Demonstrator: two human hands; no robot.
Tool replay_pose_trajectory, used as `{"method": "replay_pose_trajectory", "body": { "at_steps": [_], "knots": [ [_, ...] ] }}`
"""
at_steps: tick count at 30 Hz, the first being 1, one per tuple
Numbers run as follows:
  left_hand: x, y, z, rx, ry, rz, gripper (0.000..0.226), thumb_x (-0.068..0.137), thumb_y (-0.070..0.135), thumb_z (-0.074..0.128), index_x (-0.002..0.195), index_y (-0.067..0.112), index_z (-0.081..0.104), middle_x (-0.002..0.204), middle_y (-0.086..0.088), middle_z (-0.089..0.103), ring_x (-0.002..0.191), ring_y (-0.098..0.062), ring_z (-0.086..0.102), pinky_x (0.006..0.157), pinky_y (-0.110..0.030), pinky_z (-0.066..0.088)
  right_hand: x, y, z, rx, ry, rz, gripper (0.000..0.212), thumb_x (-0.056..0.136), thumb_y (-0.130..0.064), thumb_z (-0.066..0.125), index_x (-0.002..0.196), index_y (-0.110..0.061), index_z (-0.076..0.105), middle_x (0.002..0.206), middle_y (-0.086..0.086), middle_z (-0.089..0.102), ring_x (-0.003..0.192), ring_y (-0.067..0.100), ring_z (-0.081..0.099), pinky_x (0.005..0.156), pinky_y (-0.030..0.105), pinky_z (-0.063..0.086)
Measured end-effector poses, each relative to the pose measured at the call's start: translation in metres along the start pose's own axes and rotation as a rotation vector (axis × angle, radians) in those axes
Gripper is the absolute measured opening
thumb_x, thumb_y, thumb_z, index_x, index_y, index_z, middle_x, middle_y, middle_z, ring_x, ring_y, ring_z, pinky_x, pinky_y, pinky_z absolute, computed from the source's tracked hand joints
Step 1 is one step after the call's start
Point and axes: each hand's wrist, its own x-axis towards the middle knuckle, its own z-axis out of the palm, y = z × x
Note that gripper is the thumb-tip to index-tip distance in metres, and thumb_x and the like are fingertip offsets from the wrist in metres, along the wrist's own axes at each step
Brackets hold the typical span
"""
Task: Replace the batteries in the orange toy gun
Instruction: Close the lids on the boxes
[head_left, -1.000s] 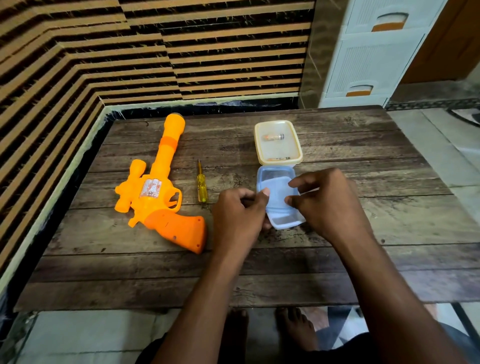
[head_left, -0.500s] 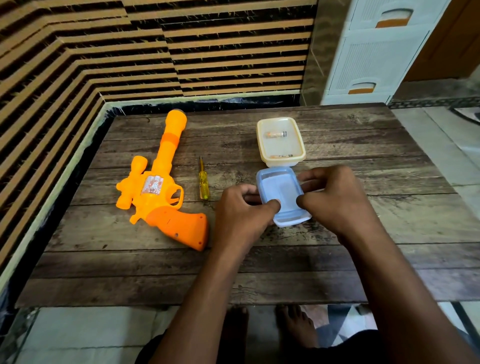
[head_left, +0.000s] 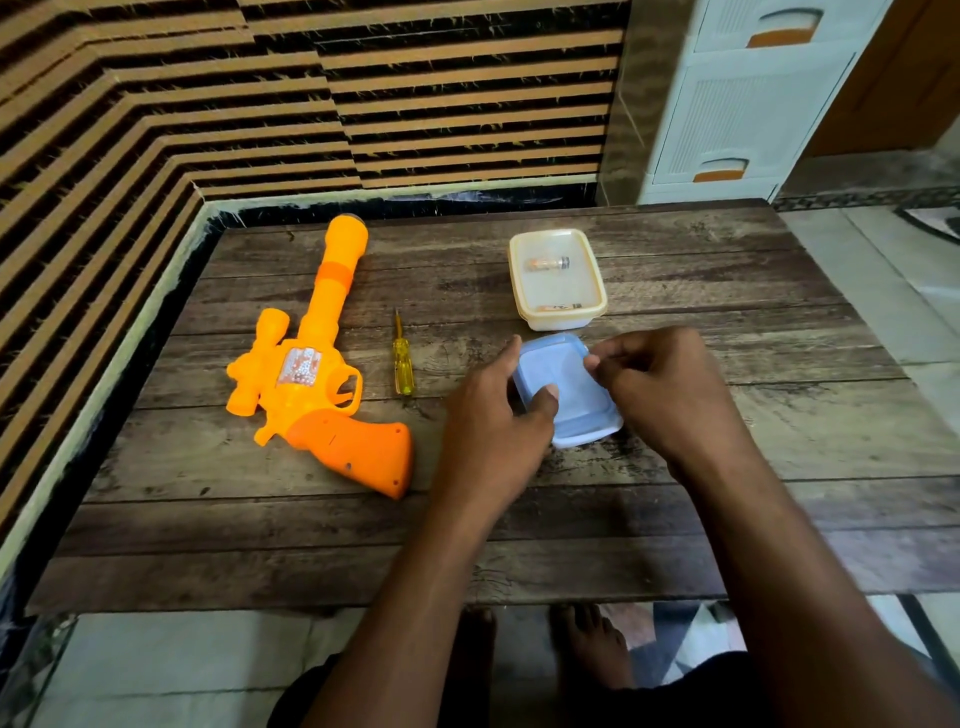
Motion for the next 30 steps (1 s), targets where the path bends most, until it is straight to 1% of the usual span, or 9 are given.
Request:
{"method": "replay_pose_trajectory", "body": {
  "at_steps": [3, 8, 12, 14, 18, 21, 23, 25, 30],
  "knots": [
    [0.0007, -0.0016, 0.0013, 0.018, 0.003, 0.006, 0.078, 0.08, 0.049, 0.062, 0.153, 0.03, 0.044, 0.141, 0.001, 0.057, 0.113, -0.027, 0.068, 0.087, -0.051, 0.061, 0.001, 0.0013, 0.0006, 0.016, 0.0, -0.023, 0.019, 0.098, -0.025, 0.068, 0.09, -0.014, 0.082, 0.08, 0.003, 0.078, 0.083, 0.024, 0.074, 0.07, 0.037, 0.055],
    [0.0037, -0.0033, -0.0047, -0.044, -0.049, -0.036, 0.067, 0.089, 0.031, 0.07, 0.151, 0.035, 0.045, 0.143, 0.003, 0.054, 0.115, -0.026, 0.066, 0.075, -0.047, 0.065, 0.0028, 0.0035, 0.0005, 0.02, -0.017, 0.004, 0.012, 0.089, -0.017, 0.078, 0.1, -0.016, 0.081, 0.084, 0.002, 0.079, 0.084, 0.021, 0.076, 0.074, 0.041, 0.062],
    [0.0039, -0.0062, -0.0024, -0.038, -0.045, -0.041, 0.083, 0.08, 0.046, 0.066, 0.156, 0.031, 0.035, 0.152, 0.007, 0.052, 0.122, -0.023, 0.064, 0.09, -0.053, 0.059, 0.002, 0.0033, 0.0016, 0.006, -0.026, 0.019, 0.016, 0.086, -0.012, 0.077, 0.101, -0.015, 0.082, 0.085, 0.002, 0.079, 0.087, 0.022, 0.075, 0.078, 0.04, 0.062],
    [0.003, -0.0041, -0.0022, -0.026, -0.049, -0.047, 0.083, 0.082, 0.046, 0.063, 0.157, 0.026, 0.035, 0.15, 0.005, 0.054, 0.121, -0.022, 0.064, 0.091, -0.053, 0.059, 0.0023, 0.0035, 0.0023, 0.035, -0.029, 0.044, 0.014, 0.085, -0.012, 0.076, 0.096, -0.016, 0.082, 0.086, 0.002, 0.079, 0.089, 0.024, 0.076, 0.081, 0.045, 0.063],
    [0.0038, -0.0044, -0.002, -0.026, -0.031, -0.046, 0.061, 0.098, 0.027, 0.062, 0.155, 0.021, 0.04, 0.141, 0.0, 0.061, 0.108, -0.019, 0.069, 0.071, -0.046, 0.065, -0.0002, 0.0016, 0.0018, 0.115, -0.03, 0.072, 0.011, 0.075, -0.014, 0.074, 0.077, -0.023, 0.079, 0.079, 0.0, 0.08, 0.084, 0.023, 0.077, 0.083, 0.053, 0.064],
    [0.0071, -0.0072, -0.0022, 0.039, 0.003, -0.027, 0.062, 0.093, 0.033, 0.062, 0.152, 0.02, 0.045, 0.139, -0.002, 0.063, 0.115, -0.021, 0.066, 0.083, -0.049, 0.063, -0.0001, 0.0009, 0.002, 0.137, -0.026, 0.073, 0.013, 0.077, -0.013, 0.076, 0.071, -0.025, 0.078, 0.079, 0.0, 0.079, 0.083, 0.023, 0.077, 0.083, 0.054, 0.064],
    [0.0087, -0.0075, -0.0038, 0.087, 0.023, -0.015, 0.054, 0.097, 0.028, 0.063, 0.149, 0.018, 0.05, 0.136, -0.003, 0.064, 0.118, -0.02, 0.064, 0.092, -0.048, 0.059, 0.0015, 0.002, 0.0025, 0.146, -0.016, 0.084, 0.023, 0.08, -0.011, 0.078, 0.064, -0.027, 0.075, 0.077, -0.003, 0.079, 0.083, 0.021, 0.076, 0.083, 0.053, 0.064],
    [0.0088, -0.0087, -0.0042, 0.127, 0.03, -0.007, 0.051, 0.1, 0.026, 0.062, 0.149, 0.017, 0.05, 0.136, -0.004, 0.064, 0.117, -0.021, 0.064, 0.094, -0.047, 0.058, 0.0033, 0.004, 0.0031, 0.157, -0.014, 0.096, 0.027, 0.079, -0.01, 0.082, 0.059, -0.027, 0.075, 0.073, -0.007, 0.078, 0.08, 0.018, 0.076, 0.084, 0.053, 0.064],
    [0.0055, -0.0034, -0.0008, 0.23, 0.051, 0.095, 0.053, 0.101, 0.028, 0.06, 0.15, 0.011, 0.049, 0.144, -0.007, 0.057, 0.125, -0.026, 0.059, 0.101, -0.049, 0.052, 0.0029, 0.0046, 0.004, 0.165, -0.01, 0.089, 0.016, 0.074, -0.013, 0.083, 0.065, -0.026, 0.079, 0.064, 0.001, 0.075, 0.068, 0.02, 0.072, 0.073, 0.057, 0.062]
  ]
}}
